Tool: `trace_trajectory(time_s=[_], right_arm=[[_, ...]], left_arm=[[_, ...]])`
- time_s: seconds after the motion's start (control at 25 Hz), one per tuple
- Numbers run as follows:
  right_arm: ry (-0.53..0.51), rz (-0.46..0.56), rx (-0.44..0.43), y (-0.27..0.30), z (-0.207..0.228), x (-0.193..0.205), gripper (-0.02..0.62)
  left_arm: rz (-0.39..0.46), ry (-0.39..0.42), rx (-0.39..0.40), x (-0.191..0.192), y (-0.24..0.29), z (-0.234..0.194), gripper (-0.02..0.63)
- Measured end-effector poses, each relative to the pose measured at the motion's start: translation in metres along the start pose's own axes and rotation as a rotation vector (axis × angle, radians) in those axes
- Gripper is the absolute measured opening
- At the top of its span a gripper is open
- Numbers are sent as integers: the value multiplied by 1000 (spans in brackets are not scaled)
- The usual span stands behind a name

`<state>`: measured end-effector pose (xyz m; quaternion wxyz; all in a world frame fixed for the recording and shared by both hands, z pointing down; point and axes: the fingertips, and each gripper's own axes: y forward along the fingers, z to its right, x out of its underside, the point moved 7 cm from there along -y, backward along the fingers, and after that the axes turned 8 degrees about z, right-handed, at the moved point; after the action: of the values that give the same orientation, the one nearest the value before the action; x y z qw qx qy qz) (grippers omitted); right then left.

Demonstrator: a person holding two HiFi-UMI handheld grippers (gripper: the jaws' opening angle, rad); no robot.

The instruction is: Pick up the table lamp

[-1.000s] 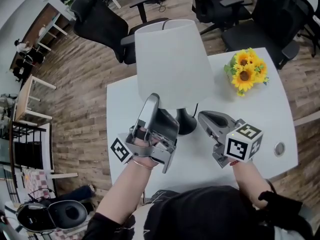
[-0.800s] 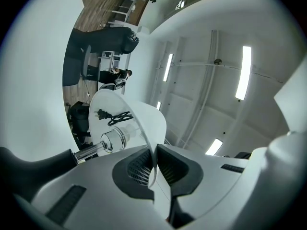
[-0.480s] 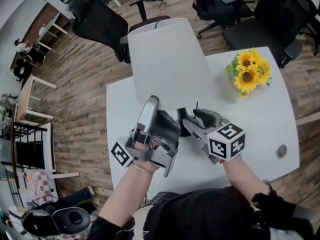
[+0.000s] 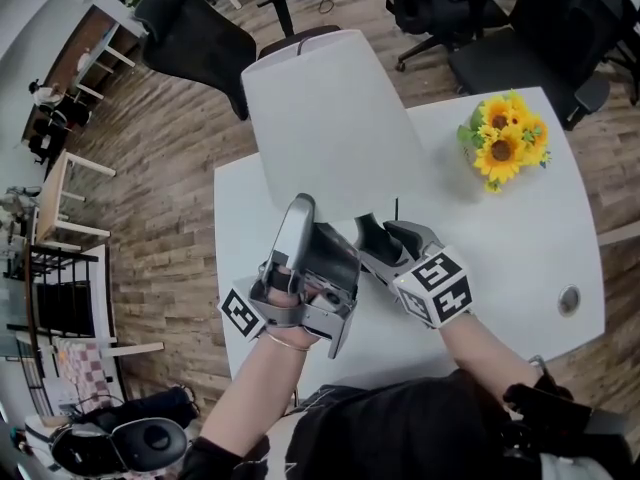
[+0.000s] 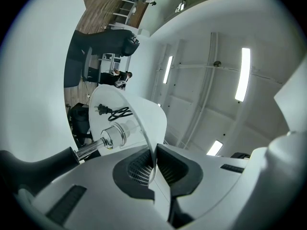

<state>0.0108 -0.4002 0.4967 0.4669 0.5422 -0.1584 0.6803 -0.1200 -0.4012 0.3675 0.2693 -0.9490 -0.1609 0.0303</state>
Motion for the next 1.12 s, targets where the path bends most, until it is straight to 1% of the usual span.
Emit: trace_trajectory(time_s=[0.12, 0.36, 0.68, 0.88, 1.12], right_arm=[[13, 5, 6, -1, 0, -1, 259], [39, 17, 49, -4, -1, 0, 224], [-8, 7, 73, -5, -6, 3, 213], [-27, 21, 76, -8, -22, 1, 212], [-67, 35, 80, -18, -54, -6, 212]], left_arm=[[-5, -4, 4, 0, -1, 3, 23], [-14, -30, 35, 3, -4, 10, 14], [-10, -44, 56, 7, -18, 15, 12], [0, -47, 79, 2, -27, 29, 12], [10, -50, 126, -2, -46, 60, 11]])
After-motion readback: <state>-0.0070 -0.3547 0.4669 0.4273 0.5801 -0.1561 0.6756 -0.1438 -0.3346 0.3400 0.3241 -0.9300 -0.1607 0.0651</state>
